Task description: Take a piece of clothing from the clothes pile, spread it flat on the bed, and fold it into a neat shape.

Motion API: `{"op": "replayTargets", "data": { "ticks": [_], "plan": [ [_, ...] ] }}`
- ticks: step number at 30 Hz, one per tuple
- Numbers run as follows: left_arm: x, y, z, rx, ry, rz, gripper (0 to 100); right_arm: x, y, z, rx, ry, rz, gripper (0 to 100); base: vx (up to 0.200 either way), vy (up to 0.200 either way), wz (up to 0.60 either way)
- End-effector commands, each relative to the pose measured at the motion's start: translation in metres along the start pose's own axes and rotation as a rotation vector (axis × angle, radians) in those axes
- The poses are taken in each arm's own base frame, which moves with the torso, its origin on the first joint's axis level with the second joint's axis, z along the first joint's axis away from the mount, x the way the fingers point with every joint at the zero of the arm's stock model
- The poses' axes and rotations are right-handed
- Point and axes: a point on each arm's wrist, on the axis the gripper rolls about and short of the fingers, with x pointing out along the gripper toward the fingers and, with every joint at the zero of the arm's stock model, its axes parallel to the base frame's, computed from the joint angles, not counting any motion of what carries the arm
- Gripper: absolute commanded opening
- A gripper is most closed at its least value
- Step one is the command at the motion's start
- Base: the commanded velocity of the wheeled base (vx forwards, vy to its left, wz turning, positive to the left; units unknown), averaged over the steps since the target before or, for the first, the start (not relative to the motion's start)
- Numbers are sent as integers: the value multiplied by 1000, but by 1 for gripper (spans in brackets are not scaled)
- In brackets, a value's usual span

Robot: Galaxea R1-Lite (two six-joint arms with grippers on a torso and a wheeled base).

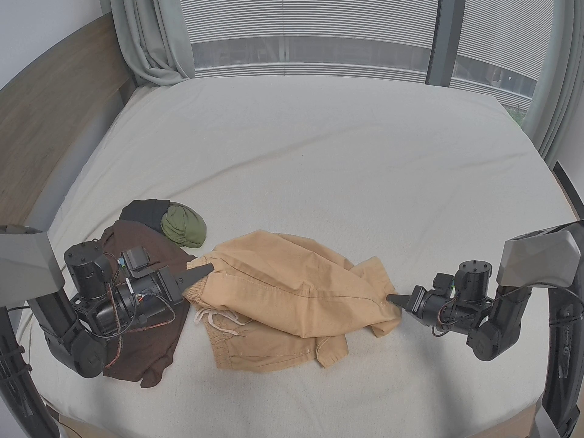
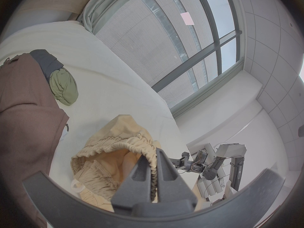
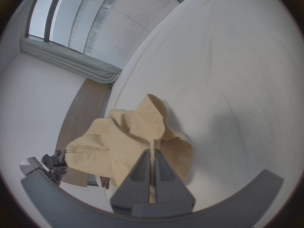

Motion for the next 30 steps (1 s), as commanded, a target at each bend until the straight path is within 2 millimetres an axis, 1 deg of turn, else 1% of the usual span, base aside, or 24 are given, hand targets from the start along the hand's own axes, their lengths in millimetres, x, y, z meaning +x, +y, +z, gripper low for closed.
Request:
{"op": "replayTargets", "data": {
  "ticks": [1, 2, 3, 4, 5, 6, 9, 12, 15, 19, 21, 25, 26, 30],
  "plan": [
    [2, 2, 1, -1, -5, 1, 0, -24, 31, 18, -24, -37, 91, 0, 0, 0, 0],
    [2, 2, 1, -2, -4, 3, 0, -30, 36, 20, -27, -35, 110, 0, 0, 0, 0],
    [2, 2, 1, -2, -4, 2, 0, -31, 37, 21, -30, -37, 116, 0, 0, 0, 0],
    [2, 3, 0, -4, -2, 6, 0, -39, 43, 24, -38, -31, 144, 0, 0, 0, 0],
    [2, 3, 0, -4, -2, 6, 0, -39, 43, 24, -38, -31, 144, 0, 0, 0, 0],
    [3, 5, -1, -6, 2, 10, 0, -45, 48, 25, -44, -15, 174, 0, 0, 0, 0],
    [4, 8, -3, -13, 9, 17, 0, -49, 48, 22, -40, 18, 192, 0, 0, 0, 0],
    [4, 10, -5, -17, 14, 23, 0, -47, 46, 16, -36, 44, 194, 0, 0, 0, 0],
    [5, 11, -3, -16, 9, 23, 0, -38, 31, 5, -7, 88, 157, 0, 0, 0, 0],
    [6, 10, -3, -14, 6, 21, 0, -33, 25, 0, 1, 101, 149, 0, 0, 0, 0],
    [4, 13, -1, -16, -2, 31, 0, -27, 15, -7, 0, 101, 150, 0, 0, 0, 0],
    [2, 14, 0, -17, -7, 36, 0, -23, 8, -11, 0, 102, 148, 0, 0, 0, 0],
    [2, 14, 1, -15, -8, 34, 0, -23, 8, -11, -1, 101, 149, 100, 0, 0, 0],
    [2, 13, 1, -14, -7, 30, 0, -21, 9, -10, -3, 100, 158, 100, 0, 0, 0]
  ]
}}
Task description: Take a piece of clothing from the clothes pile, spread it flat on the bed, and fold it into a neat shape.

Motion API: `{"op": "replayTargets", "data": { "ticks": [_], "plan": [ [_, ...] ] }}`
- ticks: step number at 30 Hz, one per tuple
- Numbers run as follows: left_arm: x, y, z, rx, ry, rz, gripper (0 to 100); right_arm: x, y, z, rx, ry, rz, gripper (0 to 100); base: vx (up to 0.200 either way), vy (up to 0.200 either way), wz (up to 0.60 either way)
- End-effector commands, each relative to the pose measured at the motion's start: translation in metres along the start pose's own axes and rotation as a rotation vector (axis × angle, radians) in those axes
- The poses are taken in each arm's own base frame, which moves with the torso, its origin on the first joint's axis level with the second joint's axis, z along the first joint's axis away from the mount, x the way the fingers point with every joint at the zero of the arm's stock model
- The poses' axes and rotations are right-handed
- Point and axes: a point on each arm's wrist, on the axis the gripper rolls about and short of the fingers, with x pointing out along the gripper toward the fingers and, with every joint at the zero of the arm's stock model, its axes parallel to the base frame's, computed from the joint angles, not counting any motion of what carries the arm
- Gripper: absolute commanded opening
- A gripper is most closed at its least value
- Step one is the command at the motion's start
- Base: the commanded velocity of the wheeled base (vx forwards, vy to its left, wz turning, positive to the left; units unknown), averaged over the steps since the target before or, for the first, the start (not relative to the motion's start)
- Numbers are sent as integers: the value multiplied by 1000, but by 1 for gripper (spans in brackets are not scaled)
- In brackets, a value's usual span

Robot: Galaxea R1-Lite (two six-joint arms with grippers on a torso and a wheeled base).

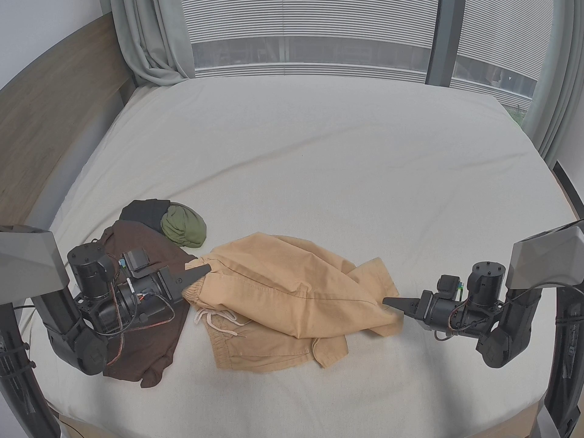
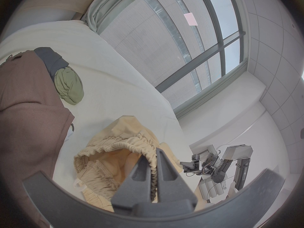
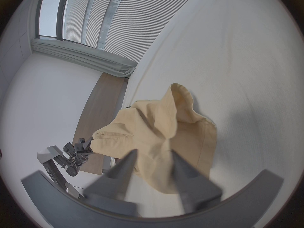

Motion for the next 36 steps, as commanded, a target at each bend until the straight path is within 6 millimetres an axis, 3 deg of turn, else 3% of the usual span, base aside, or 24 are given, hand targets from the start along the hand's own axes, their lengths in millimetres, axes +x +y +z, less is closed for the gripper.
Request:
{"op": "replayTargets", "data": {
  "ticks": [1, 32, 33, 36],
  "plan": [
    [0, 0, 0, 0, -1, -2, 0, 4, -6, -5, 15, 19, -11, 100, 0, 0, 0],
    [0, -3, 0, 6, 0, -10, 0, 29, 1, -12, -15, 52, 50, 100, 0, 0, 0],
    [-1, -3, 0, 7, 1, -10, 0, 29, 1, -12, -15, 51, 49, 0, 0, 0, 0],
    [0, -3, 0, 6, 0, -10, 0, 29, 1, -11, -17, 48, 50, 0, 0, 0, 0]
  ]
}}
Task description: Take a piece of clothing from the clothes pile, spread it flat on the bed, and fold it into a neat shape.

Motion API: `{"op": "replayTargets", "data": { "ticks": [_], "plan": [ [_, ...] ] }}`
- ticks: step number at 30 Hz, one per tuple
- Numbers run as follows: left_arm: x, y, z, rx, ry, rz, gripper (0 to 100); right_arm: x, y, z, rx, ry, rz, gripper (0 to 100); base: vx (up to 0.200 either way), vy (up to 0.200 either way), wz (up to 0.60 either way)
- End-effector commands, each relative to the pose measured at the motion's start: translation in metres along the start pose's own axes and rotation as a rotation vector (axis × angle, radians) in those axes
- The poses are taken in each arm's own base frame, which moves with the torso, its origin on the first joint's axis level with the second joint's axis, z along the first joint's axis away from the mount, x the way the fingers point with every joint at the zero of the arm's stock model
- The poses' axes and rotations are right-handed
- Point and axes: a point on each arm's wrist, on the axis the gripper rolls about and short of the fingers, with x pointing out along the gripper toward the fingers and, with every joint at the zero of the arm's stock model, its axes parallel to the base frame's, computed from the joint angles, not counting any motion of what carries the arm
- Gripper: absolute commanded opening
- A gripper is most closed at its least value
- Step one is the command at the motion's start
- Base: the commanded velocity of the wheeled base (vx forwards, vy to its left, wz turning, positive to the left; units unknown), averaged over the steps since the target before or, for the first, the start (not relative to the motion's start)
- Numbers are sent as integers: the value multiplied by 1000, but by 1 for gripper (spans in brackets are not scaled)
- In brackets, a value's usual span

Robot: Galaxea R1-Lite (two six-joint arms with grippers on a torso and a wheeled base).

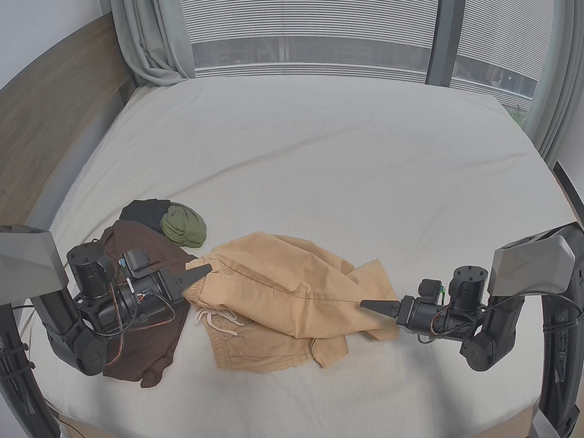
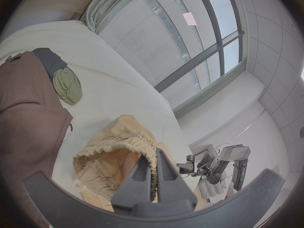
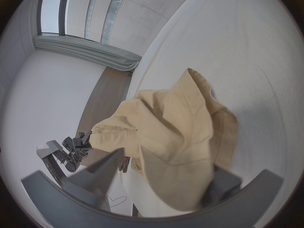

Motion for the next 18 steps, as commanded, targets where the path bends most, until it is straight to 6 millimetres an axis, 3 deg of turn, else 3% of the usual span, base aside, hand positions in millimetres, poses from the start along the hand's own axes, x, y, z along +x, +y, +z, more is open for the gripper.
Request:
{"op": "replayTargets", "data": {
  "ticks": [1, 8, 18],
  "plan": [
    [0, 0, 0, 2, -2, -1, 0, 0, 0, 1, -1, -4, 1, 0, 0, 0, 0],
    [0, -1, 1, 2, -2, -5, 0, -2, 2, 5, -8, -18, 4, 0, 0, 0, 0],
    [-2, -9, 7, 22, -17, -33, 0, -26, 42, 22, -71, -85, 65, 0, 0, 0, 0]
  ]
}}
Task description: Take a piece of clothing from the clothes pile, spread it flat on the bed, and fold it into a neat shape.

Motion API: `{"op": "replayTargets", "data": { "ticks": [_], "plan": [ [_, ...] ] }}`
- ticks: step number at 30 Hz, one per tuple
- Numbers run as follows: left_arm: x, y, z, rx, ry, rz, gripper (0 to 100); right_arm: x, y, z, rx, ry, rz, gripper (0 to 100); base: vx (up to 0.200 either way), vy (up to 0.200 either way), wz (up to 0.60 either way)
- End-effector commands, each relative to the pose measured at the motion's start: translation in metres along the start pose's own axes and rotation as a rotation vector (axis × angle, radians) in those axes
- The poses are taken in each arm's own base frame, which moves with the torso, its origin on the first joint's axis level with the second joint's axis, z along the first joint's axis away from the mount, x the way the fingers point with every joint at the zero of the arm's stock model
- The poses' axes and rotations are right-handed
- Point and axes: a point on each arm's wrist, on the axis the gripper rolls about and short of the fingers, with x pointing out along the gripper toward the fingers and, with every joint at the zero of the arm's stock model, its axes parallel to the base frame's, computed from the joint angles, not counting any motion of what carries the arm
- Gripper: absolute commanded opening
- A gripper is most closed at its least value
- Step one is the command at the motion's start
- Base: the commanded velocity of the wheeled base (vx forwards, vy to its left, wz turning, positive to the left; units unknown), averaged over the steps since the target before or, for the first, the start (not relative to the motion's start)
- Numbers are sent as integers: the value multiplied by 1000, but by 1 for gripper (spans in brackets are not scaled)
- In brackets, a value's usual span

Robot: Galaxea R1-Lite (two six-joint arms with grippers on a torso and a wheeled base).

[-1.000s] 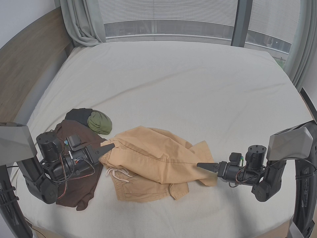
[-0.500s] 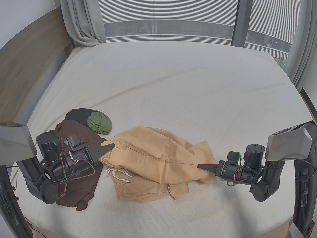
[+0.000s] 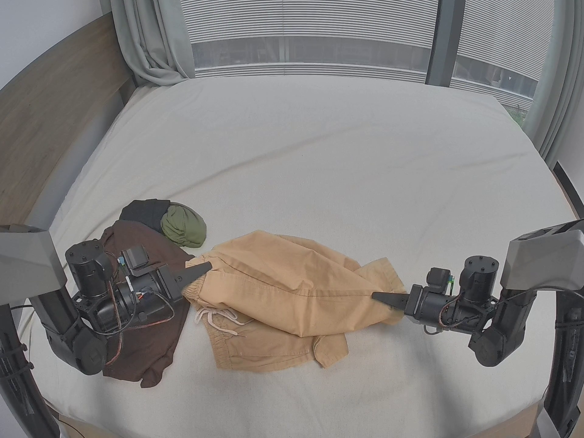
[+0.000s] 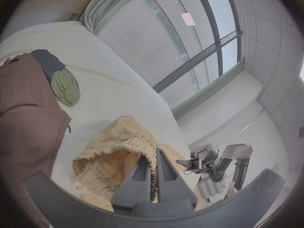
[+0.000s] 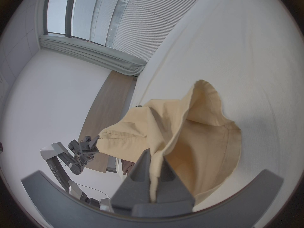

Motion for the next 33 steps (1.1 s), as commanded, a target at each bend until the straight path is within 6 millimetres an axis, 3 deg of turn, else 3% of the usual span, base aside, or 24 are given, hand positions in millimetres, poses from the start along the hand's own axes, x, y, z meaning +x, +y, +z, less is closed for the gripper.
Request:
{"op": "replayTargets", "data": {
  "ticks": [1, 33],
  "plan": [
    [-2, -7, 6, 19, -18, -21, 0, -15, 27, 13, -47, -45, 46, 0, 0, 0, 0],
    [-15, -44, 29, 119, -46, -186, 0, -55, 89, 39, -176, -175, 164, 0, 0, 0, 0]
  ]
}}
